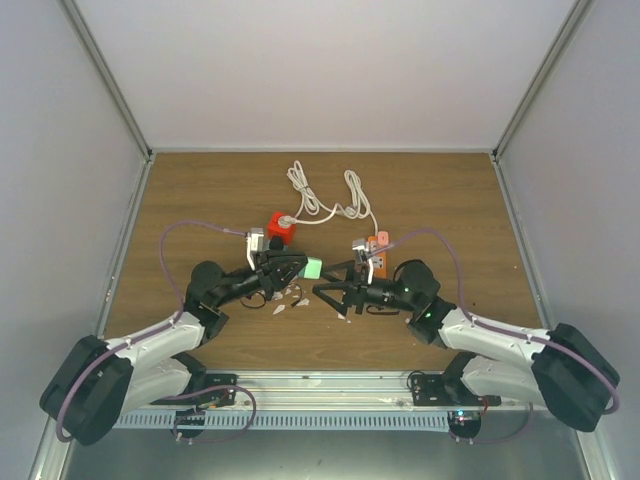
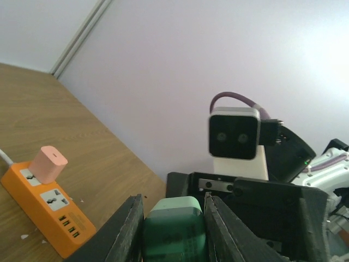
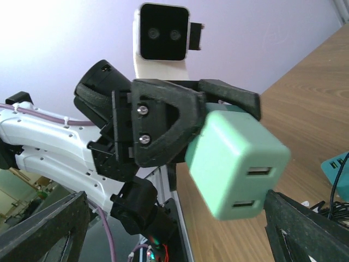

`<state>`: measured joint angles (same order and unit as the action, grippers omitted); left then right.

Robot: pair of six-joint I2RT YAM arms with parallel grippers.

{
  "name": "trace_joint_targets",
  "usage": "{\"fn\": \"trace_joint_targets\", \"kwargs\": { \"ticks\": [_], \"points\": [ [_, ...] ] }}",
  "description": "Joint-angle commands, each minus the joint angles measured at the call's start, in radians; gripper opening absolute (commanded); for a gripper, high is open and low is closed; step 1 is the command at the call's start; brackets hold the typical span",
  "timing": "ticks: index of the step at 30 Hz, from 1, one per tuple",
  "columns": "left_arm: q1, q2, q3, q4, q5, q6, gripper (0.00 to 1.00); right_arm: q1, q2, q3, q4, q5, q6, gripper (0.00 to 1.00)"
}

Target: Insert the plug

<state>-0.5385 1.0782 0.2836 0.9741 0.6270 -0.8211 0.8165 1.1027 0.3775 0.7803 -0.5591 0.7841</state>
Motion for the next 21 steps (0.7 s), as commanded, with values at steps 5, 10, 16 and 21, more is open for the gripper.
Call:
{"fn": "trace_joint_targets", "kwargs": {
  "ticks": [5, 10, 16, 21],
  "points": [
    [-0.009, -0.069, -0.008, 0.045, 0.031, -0.010, 0.00, -0.028, 0.065, 0.034, 0.029, 0.061, 0.020, 0.89],
    [-0.009, -0.094, -0.001, 0.014, 0.027, 0.006, 0.00, -0.047, 0.084, 0.021, 0.103, 0.018, 0.034, 0.89],
    [-0.009, -0.080, -0.007, 0.034, 0.031, -0.003, 0.00, -0.047, 0.093, 0.054, 0.154, -0.054, 0.032, 0.83],
    [-0.009, -0.049, -0.003, 0.068, 0.041, -0.018, 0.00, -0.047, 0.123, 0.090, 0.159, -0.076, 0.031, 0.80]
  ]
}}
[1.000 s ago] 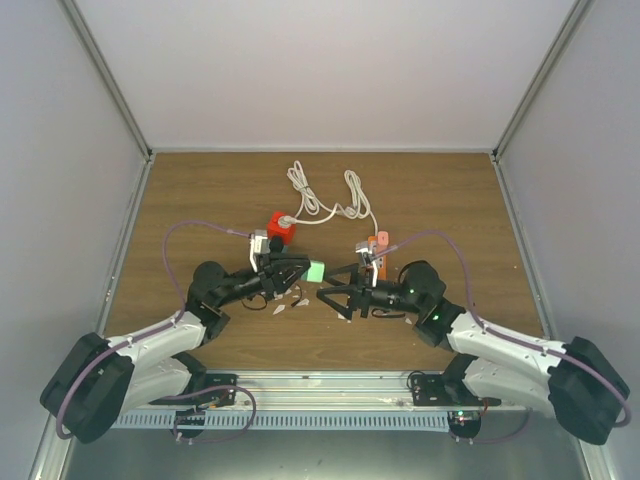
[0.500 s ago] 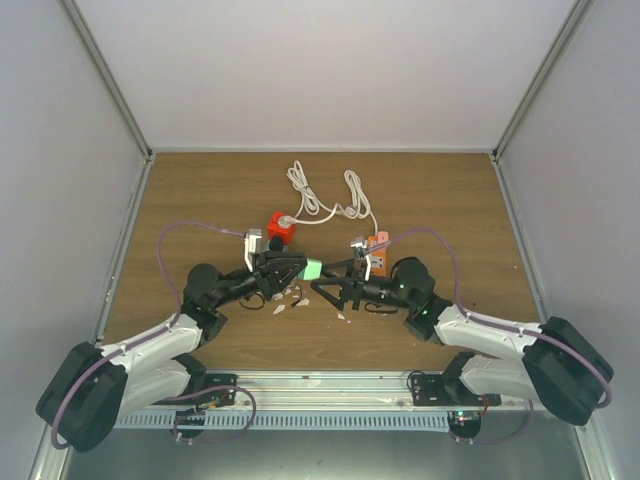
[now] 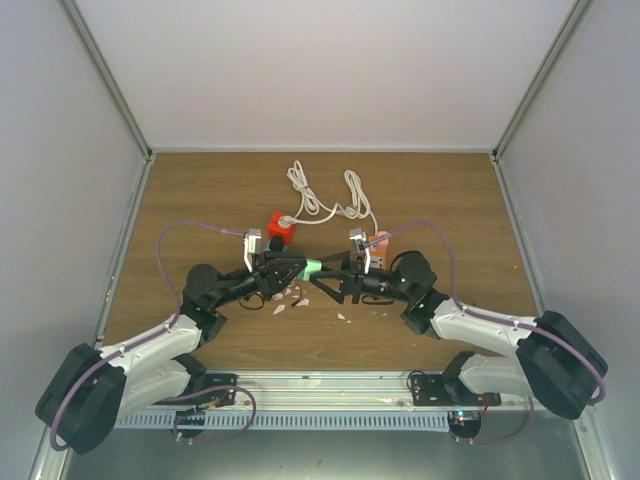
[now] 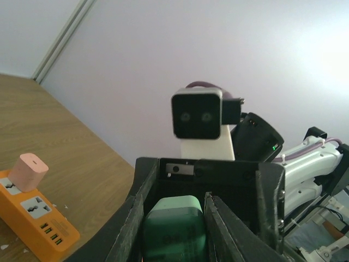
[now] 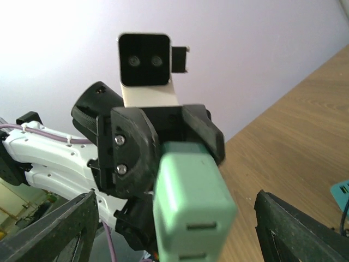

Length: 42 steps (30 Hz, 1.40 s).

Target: Insert the plug

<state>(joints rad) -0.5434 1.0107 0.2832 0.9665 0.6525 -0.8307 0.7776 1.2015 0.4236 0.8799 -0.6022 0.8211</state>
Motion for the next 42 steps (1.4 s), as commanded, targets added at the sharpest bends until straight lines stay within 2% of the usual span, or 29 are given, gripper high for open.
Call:
{"fn": "trace_joint_targets", "kwargs": {
  "ticks": [1, 6, 17, 23, 29, 36, 40, 42],
  "points": [
    [-0.004, 0.023, 0.000, 0.079, 0.017, -0.008, 0.00, -0.008, 0.033, 0.051, 0.057, -0.035, -0.005, 0.79],
    [-0.005, 0.039, -0.001, 0.087, 0.016, -0.007, 0.00, -0.008, 0.086, 0.077, 0.065, -0.053, -0.001, 0.76],
    [-0.004, 0.087, 0.005, 0.098, -0.015, 0.028, 0.00, -0.008, 0.135, 0.097, 0.073, -0.072, 0.008, 0.62],
    [-0.004, 0.107, 0.008, 0.117, -0.011, 0.036, 0.00, -0.008, 0.123, 0.091, 0.054, -0.064, -0.002, 0.45],
    [-0.001, 0.086, 0.015, 0.097, -0.020, 0.053, 0.00, -0.011, 0.109, 0.074, 0.044, -0.050, -0.007, 0.45],
    [0.003, 0.061, 0.006, 0.089, -0.029, 0.053, 0.00, -0.032, 0.099, 0.043, 0.066, -0.054, 0.016, 0.57],
    [0.005, 0.053, 0.005, 0.089, -0.031, 0.053, 0.00, -0.039, 0.093, 0.028, 0.081, -0.056, 0.027, 0.57],
    [0.005, 0.052, 0.006, 0.089, -0.032, 0.050, 0.00, -0.039, 0.091, 0.029, 0.082, -0.057, 0.026, 0.54]
  ]
}}
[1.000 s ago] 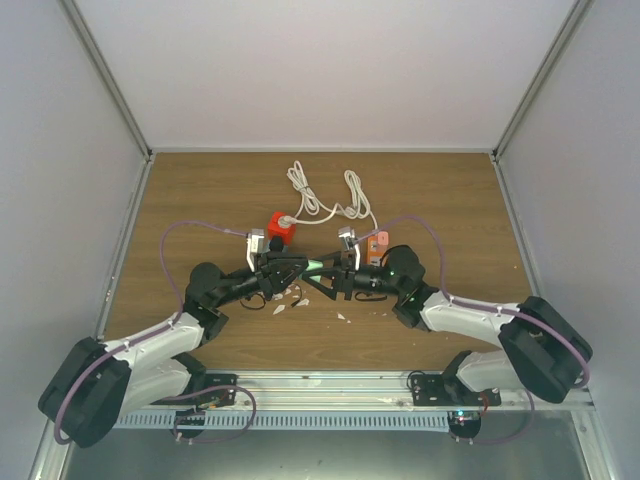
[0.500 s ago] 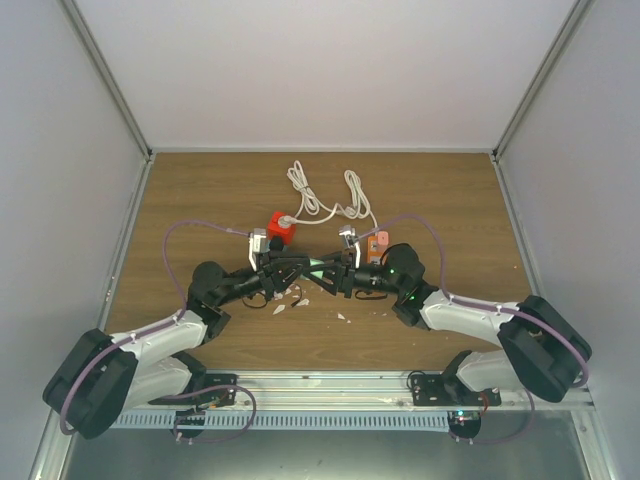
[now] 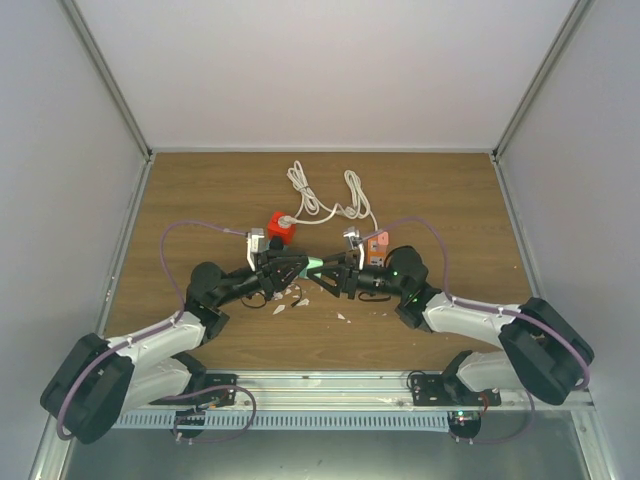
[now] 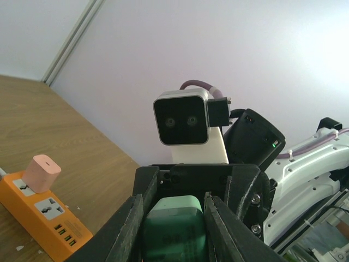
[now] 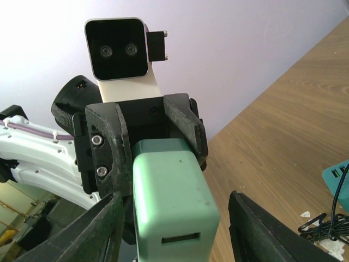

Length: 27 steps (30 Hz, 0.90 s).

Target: Insert the plug

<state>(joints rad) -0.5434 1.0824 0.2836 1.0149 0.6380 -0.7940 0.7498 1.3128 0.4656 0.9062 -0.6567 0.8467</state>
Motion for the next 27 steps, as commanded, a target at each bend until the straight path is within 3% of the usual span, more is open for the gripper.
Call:
{"fn": "trace_joint_targets", "kwargs": {
  "ticks": [1, 5, 10, 12, 14, 15, 16, 23, 27],
  "points": [
    [0.005, -0.020, 0.003, 0.042, -0.017, 0.014, 0.00, -0.010, -0.021, -0.012, 0.056, -0.004, 0.000, 0.52],
    [0.005, -0.019, -0.002, 0.043, -0.019, 0.017, 0.00, -0.011, -0.021, -0.010, 0.060, -0.009, -0.002, 0.39],
    [0.012, -0.035, -0.007, 0.006, -0.033, 0.049, 0.03, -0.012, -0.017, -0.016, 0.077, -0.018, 0.000, 0.02],
    [0.017, -0.048, -0.008, -0.011, -0.035, 0.071, 0.29, -0.012, -0.018, -0.017, 0.079, -0.022, 0.001, 0.01],
    [0.020, -0.057, 0.000, -0.049, -0.039, 0.098, 0.75, -0.013, -0.021, -0.019, 0.076, -0.026, 0.005, 0.01],
    [0.022, -0.060, 0.003, -0.076, -0.045, 0.113, 0.90, -0.015, -0.023, -0.020, 0.073, -0.028, 0.006, 0.01],
    [0.023, -0.063, 0.006, -0.098, -0.052, 0.129, 0.98, -0.016, -0.028, -0.022, 0.069, -0.029, 0.008, 0.01],
    [0.075, -0.093, 0.037, -0.178, -0.054, 0.183, 0.99, -0.064, -0.103, -0.048, -0.020, -0.030, 0.037, 0.01],
    [0.086, -0.158, 0.010, -0.254, -0.157, 0.217, 0.99, -0.132, -0.227, -0.019, -0.281, -0.017, 0.007, 0.01]
  ]
}}
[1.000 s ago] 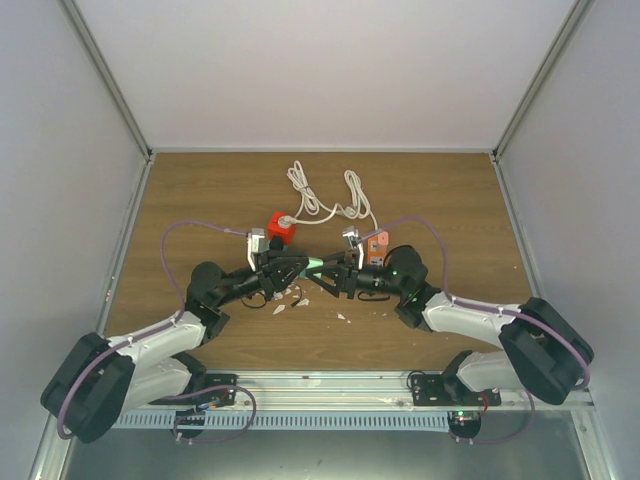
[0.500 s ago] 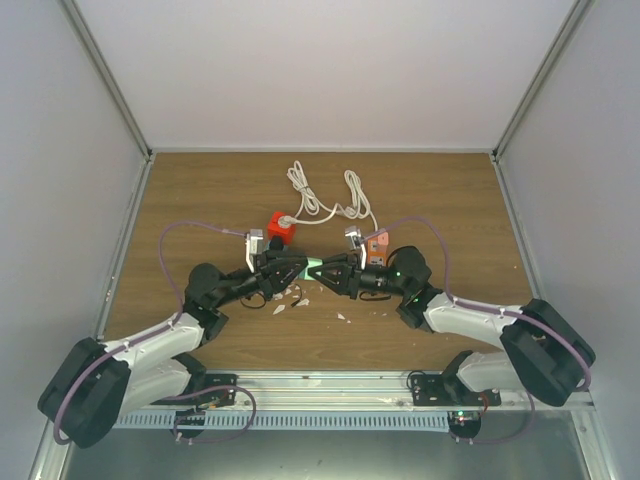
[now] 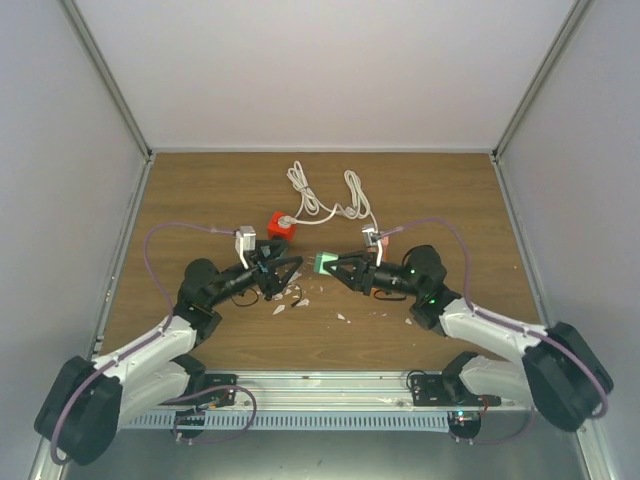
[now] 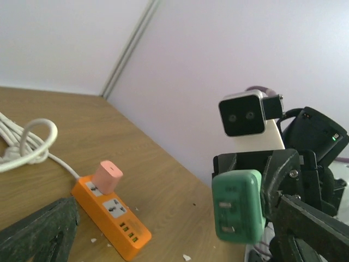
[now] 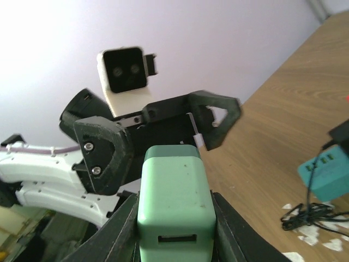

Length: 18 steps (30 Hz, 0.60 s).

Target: Insert the plug

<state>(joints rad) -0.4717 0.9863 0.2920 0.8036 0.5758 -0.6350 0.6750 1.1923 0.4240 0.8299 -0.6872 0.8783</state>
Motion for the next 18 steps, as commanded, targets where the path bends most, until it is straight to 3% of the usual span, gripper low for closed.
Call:
{"fn": "trace_joint_targets", "kwargs": {
  "ticks": [1, 6, 9, 18],
  "points": [
    [0.015, -0.074, -0.009, -0.054, -0.133, 0.066, 0.99, -0.070, -0.143, 0.058, -0.334, 0.028, -0.055, 0.01],
    [0.015, -0.088, -0.058, -0.062, -0.339, 0.108, 0.99, -0.078, -0.288, 0.313, -1.011, 0.315, -0.197, 0.00],
    [0.014, -0.037, -0.144, 0.072, -0.388, 0.061, 0.99, -0.078, -0.285, 0.447, -1.298, 0.464, -0.180, 0.01],
    [-0.039, 0.257, -0.126, 0.278, -0.365, 0.023, 0.99, -0.078, -0.027, 0.697, -1.806, 0.697, -0.236, 0.00]
  ]
}}
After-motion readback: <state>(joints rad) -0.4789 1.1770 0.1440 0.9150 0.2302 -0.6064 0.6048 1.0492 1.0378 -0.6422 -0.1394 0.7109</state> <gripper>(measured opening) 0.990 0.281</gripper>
